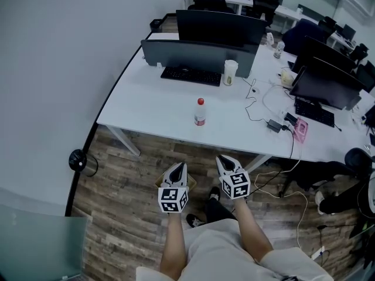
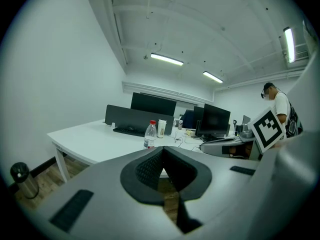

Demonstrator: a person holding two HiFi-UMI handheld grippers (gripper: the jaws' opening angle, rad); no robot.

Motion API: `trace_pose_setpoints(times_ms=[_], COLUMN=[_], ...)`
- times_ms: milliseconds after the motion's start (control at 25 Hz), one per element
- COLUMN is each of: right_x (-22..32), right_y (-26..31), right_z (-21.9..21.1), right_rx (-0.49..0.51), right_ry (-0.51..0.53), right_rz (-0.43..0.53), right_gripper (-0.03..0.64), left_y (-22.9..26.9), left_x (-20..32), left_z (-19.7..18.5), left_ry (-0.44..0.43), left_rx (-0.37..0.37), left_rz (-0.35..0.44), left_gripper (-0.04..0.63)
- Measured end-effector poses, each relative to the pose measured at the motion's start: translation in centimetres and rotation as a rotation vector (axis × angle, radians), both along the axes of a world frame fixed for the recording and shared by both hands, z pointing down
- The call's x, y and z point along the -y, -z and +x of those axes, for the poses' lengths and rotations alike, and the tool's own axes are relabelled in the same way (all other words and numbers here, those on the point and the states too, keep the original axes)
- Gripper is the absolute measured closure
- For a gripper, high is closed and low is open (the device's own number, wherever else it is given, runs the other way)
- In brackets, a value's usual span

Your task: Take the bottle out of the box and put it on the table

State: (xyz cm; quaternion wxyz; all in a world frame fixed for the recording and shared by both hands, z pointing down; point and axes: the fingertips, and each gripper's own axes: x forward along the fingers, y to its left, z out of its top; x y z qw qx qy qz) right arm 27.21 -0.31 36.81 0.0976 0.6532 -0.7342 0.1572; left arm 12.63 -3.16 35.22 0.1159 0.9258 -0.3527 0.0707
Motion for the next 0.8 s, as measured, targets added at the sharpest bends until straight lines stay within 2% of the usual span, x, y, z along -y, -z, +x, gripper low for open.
trace_pose_setpoints(times_ms=[360,800], right_x=[-0.1,0.2], right_y=[-0.4,-1.0], right_z=[-0.2,0.6], right_rx=[-0.002,-0.023], right_ry=[0.02,-0.01], right_rz=[-0.009,-0.037], right_gripper=[0.574,0.572], left_y=[-0.6,-0.3], left_x=[-0.6,0.1], left_z=[-0.7,-0.7], left_ry=[-0.005,0.001], left_rx=[0.002,-0.001], left_rz=[-0.008,-0.001], left_gripper=[0.581,0.581])
